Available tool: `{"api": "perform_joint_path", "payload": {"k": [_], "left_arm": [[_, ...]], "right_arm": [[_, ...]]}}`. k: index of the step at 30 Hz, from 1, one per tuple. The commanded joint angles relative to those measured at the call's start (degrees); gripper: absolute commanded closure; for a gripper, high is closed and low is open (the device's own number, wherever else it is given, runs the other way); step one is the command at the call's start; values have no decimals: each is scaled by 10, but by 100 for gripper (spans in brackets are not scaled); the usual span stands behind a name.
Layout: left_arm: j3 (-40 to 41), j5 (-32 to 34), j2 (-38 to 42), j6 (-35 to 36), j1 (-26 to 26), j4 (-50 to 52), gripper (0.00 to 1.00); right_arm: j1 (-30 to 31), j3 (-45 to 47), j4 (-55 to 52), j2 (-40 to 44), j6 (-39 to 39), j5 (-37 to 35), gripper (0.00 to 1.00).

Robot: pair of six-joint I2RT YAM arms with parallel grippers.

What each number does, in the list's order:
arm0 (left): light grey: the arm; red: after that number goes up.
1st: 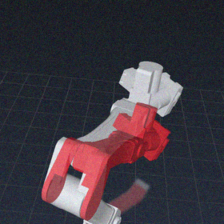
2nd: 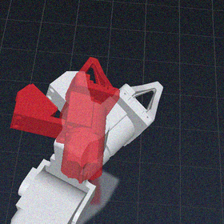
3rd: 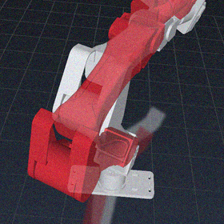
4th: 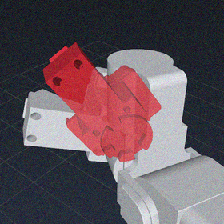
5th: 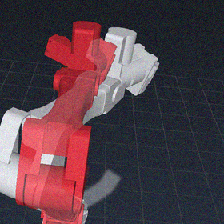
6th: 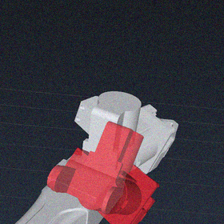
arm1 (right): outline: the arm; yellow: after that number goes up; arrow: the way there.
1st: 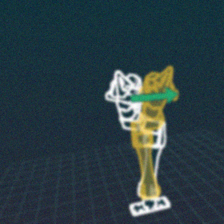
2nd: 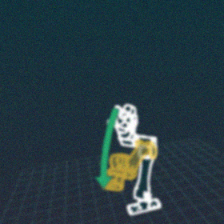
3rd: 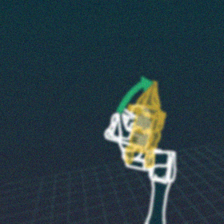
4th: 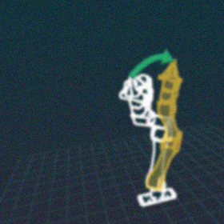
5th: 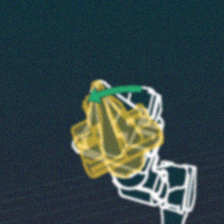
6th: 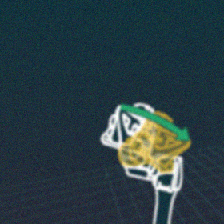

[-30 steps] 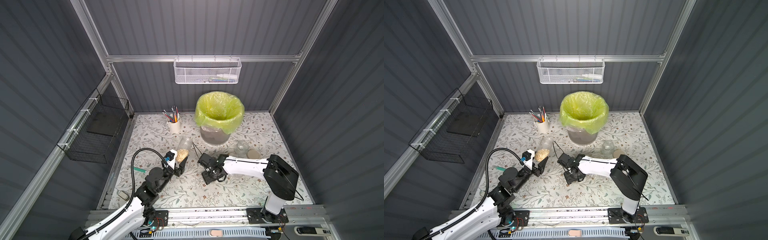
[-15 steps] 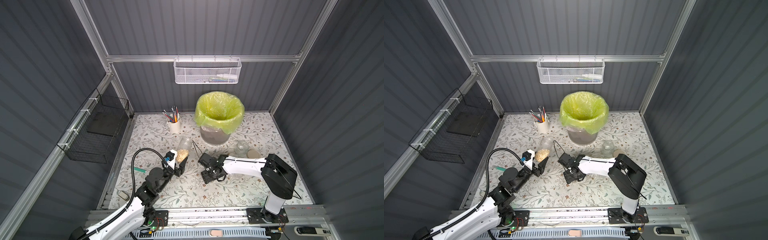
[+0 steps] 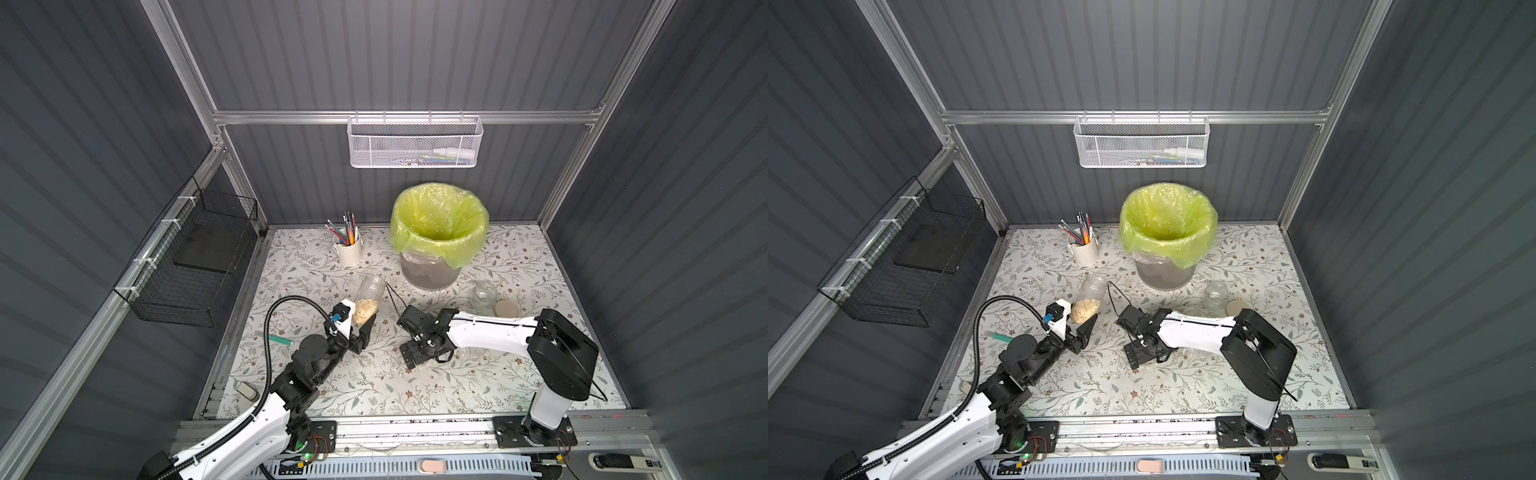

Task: Empty expired oatmeal from jars
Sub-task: Place the lid at the center of the board.

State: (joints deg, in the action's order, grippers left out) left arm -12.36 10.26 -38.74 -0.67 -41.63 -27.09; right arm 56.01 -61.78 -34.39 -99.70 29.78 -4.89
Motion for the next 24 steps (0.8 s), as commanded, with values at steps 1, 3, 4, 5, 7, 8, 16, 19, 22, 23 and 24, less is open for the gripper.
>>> {"api": "perform_joint_path", "payload": {"k": [1,3,4,5,7,8,16,19,22,23,24], "left_arm": [[-26,-12,11,7,1,2,99],[-28,-12,16,7,2,5,98],[-29,-13,17,7,1,6,98],[-33,-13,17,7,1,8,98],[-43,-14,11,9,1,14,98],[-48,-14,8,11,1,15,98],[-106,-24,-26,29,1,27,98],[-132,-35,-50,31,1,24,97],[-160,-50,-81,34,2,24,97],[-169,-55,-93,37,1,25,97],[-177,-57,-101,39,2,24,97]], "right_arm": [[-3,-27,-33,28,-9,-21,1],[-3,-34,-38,38,-10,-26,1],[-3,-37,-43,44,-11,-30,1],[-3,-43,-49,49,-12,-30,1],[-3,-56,-61,59,-15,-31,1],[-3,-62,-66,64,-17,-28,1],[-3,-69,-87,148,-18,-7,1],[-3,-68,-99,194,-12,-6,1],[-6,-67,-112,239,5,-6,1],[-9,-65,-114,255,12,-7,1],[-13,-64,-116,269,20,-5,1]]}}
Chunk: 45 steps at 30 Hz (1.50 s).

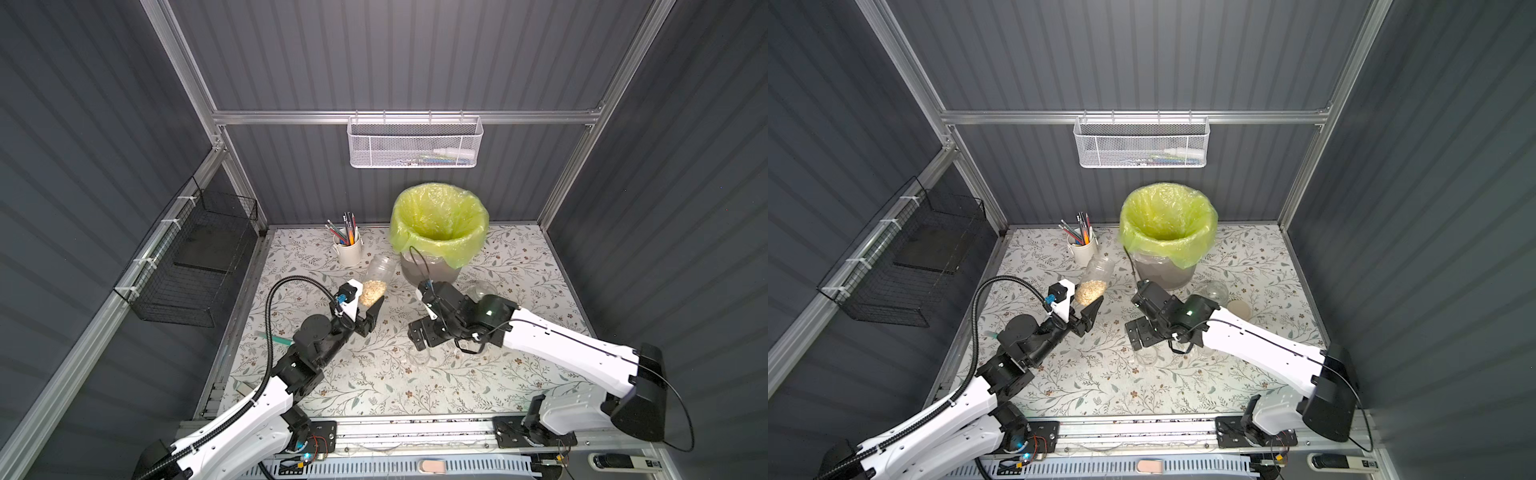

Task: Empty expired oatmeal from jars
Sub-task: Place the lid at the center of the board, then pour the expired oatmeal into the trash bin.

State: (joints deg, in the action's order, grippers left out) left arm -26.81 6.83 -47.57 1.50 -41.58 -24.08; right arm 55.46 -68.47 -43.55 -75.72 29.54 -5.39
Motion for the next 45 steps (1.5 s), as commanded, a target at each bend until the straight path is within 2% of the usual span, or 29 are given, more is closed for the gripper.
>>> {"api": "perform_joint_path", "payload": {"k": [1,11,17,23,30,35,42,45], "left_arm": [[-41,-23,-23,20,1,-8,97],[-158,-76,-98,40,1,31,97],[-234,-103,-148,58,1,67,96],[-289,-125,-215,60,1,48,96],[-383,-157,-294,77,1,71,96],[-454,-171,-351,98,1,98,97],[-498,-182,-393,113,1,103,97],[-511,-185,-404,116,1,104,97]], "right_arm": [[-13,7,-23,45,27,3,1],[-86,-5,-7,170,63,54,1],[-124,-29,34,201,74,90,3],[-186,-53,85,199,104,133,5],[-270,-82,159,154,133,211,5],[-293,-110,209,91,166,241,6],[-321,-135,272,29,190,241,4],[-325,-140,305,6,206,271,4]]}}
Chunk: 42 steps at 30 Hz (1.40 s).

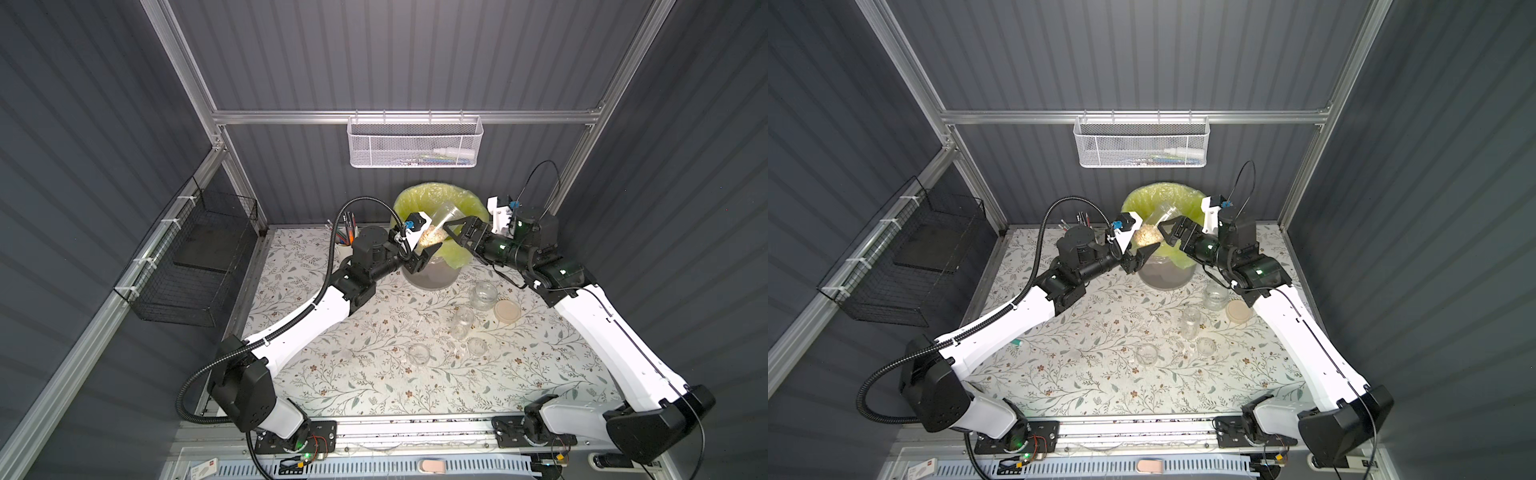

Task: Empty expired oatmeal from jars
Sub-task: Pour the expired oatmeal into the trash bin.

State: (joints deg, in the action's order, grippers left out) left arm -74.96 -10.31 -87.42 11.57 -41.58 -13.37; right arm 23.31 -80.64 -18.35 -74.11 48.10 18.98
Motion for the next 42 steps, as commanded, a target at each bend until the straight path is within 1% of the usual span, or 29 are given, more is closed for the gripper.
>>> {"api": "perform_joint_path", "payload": {"k": [1,5,9,13,15,18,22,27,28,29,31,32,38,40,41,42], "left_arm": [[-33,-13,-10,17,1,-4,97],[-45,-14,-20,18,1,-8,97],[-54,-17,-30,18,1,-8,97],[-54,-11,-39,25,2,-11,97],[-77,-12,-44,26,2,-10,97],[-81,-13,-50,28,2,-12,97],[-84,-11,-56,28,4,-19,96],[-87,-16,-61,28,4,-25,96],[-87,-14,-61,29,4,-25,93],[-84,-9,-60,28,4,-30,88],[-72,4,-55,23,4,-47,70],[-67,9,-53,21,4,-55,63],[-65,29,-51,16,4,-57,29],[-40,39,-45,14,4,-65,15],[-35,43,-43,13,4,-68,11],[-32,47,-42,11,4,-71,9]], "right_arm": [[-4,-25,55,-21,24,27,4],[-12,-46,67,-59,41,38,4],[-15,-46,103,-76,58,40,5],[-18,-61,104,-94,65,44,7],[-18,-65,105,-102,67,47,9],[-20,-62,113,-107,69,45,13],[-20,-60,116,-115,75,54,16],[-21,-55,122,-120,79,40,28],[-23,-56,123,-122,80,40,30],[-24,-59,123,-125,81,39,32],[-26,-62,127,-133,88,38,35],[-27,-63,129,-137,93,38,36],[-29,-84,137,-158,127,38,43],[-29,-95,137,-161,141,34,45],[-29,-100,135,-163,144,29,46],[-29,-106,127,-166,145,22,47]]}}
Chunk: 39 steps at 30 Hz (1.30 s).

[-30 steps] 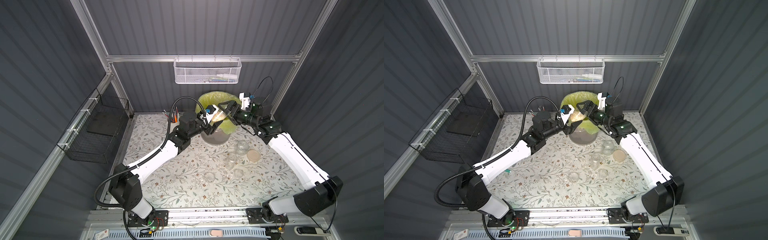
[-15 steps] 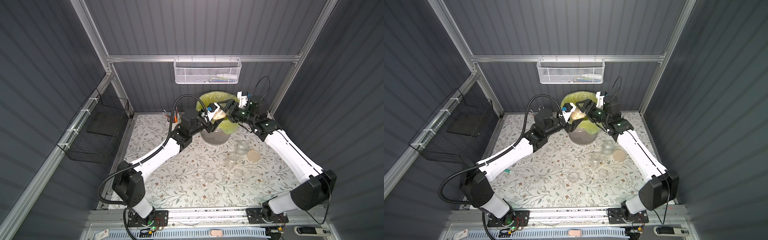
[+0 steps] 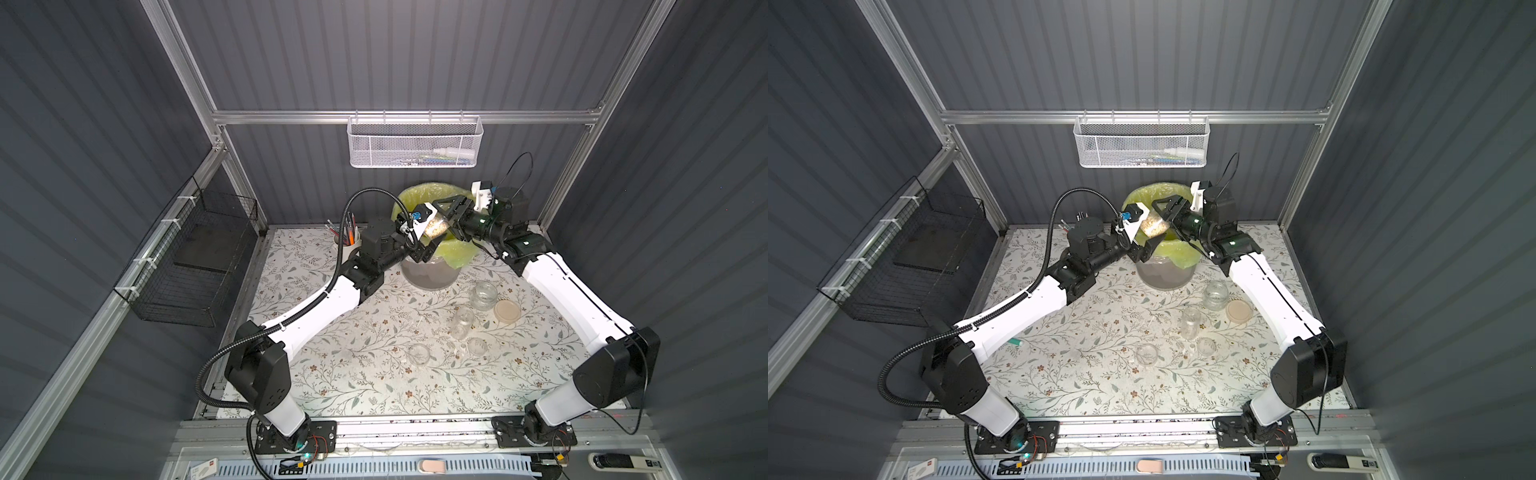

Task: Empty expired oatmeal from jars
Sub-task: Pour the expired oatmeal into the trash bin.

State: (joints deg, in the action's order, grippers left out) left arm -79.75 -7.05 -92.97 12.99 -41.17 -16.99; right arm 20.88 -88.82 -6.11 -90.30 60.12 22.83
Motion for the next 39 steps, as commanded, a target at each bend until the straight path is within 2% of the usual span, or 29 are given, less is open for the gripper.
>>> {"api": "perform_joint_path", "payload": {"k": [1,5,7,8,13,15,20,29,36,39], "left_arm": [[17,14,15,-4,0,-34,8],[22,27,13,-8,1,-42,6],[31,43,14,-23,1,-61,0],[35,52,14,-35,2,-68,0],[31,74,5,-139,11,-81,0],[38,92,0,-190,16,-104,0],[23,124,-11,-320,24,-88,0],[30,151,-5,-507,24,-84,0],[20,157,-15,-619,24,-78,0],[19,166,-17,-622,24,-80,0]], "right_arm": [[-6,-30,2,-11,25,-20,47],[-7,-42,6,-35,41,-6,48],[-7,-37,17,-38,54,-13,49],[-7,-36,20,-39,58,-18,49],[-8,-33,29,-39,81,-56,49],[-7,-34,35,-42,93,-59,49],[-6,-27,48,-44,136,-75,51],[6,-31,78,-67,195,-85,50],[19,-20,94,-68,250,-97,49],[20,-16,98,-65,282,-105,49]]}}
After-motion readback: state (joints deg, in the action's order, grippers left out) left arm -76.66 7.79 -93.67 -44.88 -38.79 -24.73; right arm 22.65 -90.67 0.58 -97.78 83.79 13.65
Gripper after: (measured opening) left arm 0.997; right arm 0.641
